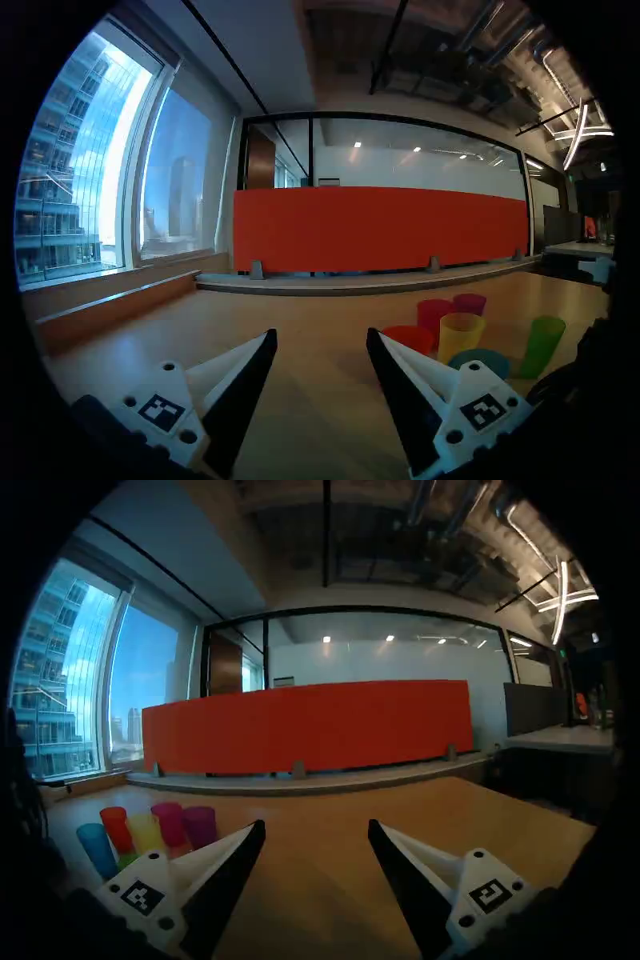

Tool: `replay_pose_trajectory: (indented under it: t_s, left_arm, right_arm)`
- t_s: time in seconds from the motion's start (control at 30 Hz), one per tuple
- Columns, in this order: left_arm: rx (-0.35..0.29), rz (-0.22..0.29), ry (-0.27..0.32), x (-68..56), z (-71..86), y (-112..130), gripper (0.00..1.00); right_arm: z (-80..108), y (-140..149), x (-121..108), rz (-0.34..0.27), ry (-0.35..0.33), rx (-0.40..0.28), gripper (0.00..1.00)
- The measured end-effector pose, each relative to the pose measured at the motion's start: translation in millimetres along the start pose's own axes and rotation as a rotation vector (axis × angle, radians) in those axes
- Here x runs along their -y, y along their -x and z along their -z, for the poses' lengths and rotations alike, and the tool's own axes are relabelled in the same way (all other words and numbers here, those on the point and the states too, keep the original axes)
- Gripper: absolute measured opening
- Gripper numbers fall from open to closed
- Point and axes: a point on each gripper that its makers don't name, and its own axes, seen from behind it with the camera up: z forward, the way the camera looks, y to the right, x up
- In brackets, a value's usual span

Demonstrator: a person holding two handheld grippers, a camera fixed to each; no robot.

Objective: Pour water

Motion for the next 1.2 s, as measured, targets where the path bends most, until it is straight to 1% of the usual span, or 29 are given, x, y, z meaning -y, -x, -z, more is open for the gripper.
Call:
replay_pose_trajectory:
  t_s: [0.37, 0.77, 1.2]
  left_arm:
    - [0.000, 0.000, 0.000, -0.3, -0.5, -0.2, 0.82]
    - [0.000, 0.000, 0.000, -0.1, -0.4, 0.3, 0.82]
    - [0.000, 0.000, 0.000, 0.7, -0.8, -0.2, 0.82]
  right_arm:
    - [-0.7, 6.7, -1.1, 0.033, 0.010, 0.019, 0.99]
    - [-1.7, 8.9, -1.2, 0.064, 0.012, 0.017, 0.99]
    - [-1.5, 9.2, -2.5, 0.066, 0.019, 0.018, 0.99]
